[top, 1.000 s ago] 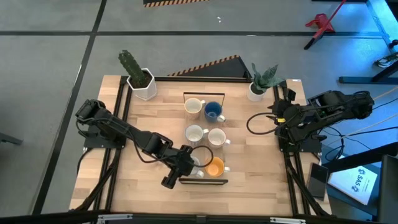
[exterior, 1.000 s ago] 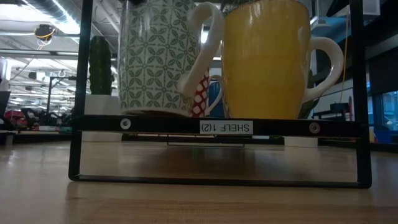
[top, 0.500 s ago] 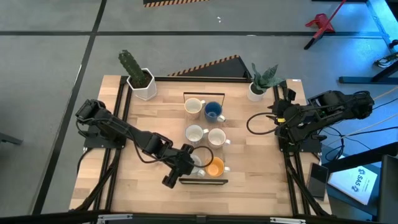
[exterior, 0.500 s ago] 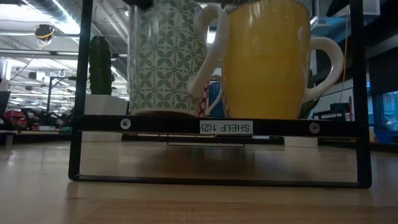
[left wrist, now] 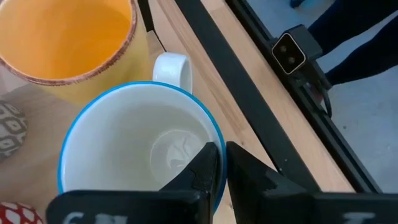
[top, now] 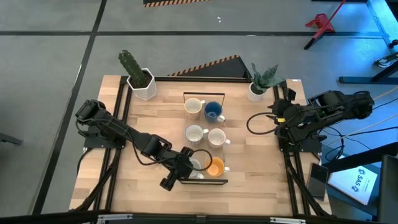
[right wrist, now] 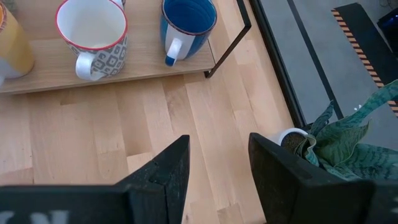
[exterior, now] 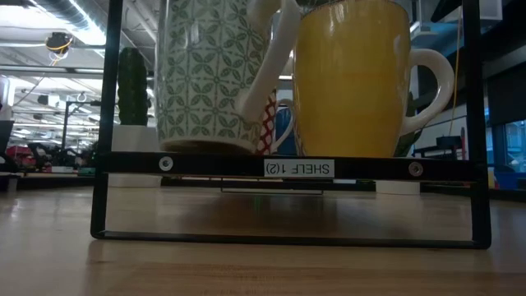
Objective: Place coffee mugs
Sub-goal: Put the green and white mug on the shelf, then return to Home Position
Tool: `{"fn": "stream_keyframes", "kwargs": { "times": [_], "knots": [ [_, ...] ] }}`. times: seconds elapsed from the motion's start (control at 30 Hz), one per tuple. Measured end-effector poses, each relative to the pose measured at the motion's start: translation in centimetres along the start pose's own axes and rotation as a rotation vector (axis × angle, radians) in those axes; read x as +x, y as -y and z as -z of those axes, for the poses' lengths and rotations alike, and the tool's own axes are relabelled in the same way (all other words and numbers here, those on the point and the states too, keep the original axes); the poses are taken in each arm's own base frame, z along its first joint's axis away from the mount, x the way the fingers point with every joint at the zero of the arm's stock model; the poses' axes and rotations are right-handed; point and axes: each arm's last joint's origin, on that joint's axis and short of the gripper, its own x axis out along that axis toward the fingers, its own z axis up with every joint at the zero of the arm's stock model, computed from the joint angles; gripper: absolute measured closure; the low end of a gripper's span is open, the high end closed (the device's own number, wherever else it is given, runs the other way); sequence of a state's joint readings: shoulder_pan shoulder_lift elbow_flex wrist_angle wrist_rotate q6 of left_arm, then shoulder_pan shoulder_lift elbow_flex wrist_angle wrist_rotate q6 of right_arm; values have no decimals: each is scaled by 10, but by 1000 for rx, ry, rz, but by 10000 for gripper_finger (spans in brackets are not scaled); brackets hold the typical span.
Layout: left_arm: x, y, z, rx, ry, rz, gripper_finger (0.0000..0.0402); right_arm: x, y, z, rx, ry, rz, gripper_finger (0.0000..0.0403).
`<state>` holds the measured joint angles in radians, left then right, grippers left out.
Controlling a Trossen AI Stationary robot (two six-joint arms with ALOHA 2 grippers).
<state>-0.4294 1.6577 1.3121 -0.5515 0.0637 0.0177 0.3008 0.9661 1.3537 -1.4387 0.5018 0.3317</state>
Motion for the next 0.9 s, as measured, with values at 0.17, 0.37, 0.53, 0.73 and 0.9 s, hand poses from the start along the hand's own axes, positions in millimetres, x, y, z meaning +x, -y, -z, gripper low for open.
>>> {"fn": "stream_keyframes", "kwargs": {
  "times": [0.17,0.37,0.53,0.73,0.9],
  "knots": [
    [0,-1,0,8,1,-18,347,0,0,0,0,0,0,253],
    [0,-1,0,1,3,-31,308,0,0,0,0,0,0,253],
    [-5,-1,-2,-92,21,-30,300,0,0,0,1,0,0,253],
    [-34,1,-6,-180,92,-21,299,0,0,0,0,2,4,253],
    [-75,3,-8,-290,198,-10,299,0,2,-4,-4,58,87,253]
  ]
}}
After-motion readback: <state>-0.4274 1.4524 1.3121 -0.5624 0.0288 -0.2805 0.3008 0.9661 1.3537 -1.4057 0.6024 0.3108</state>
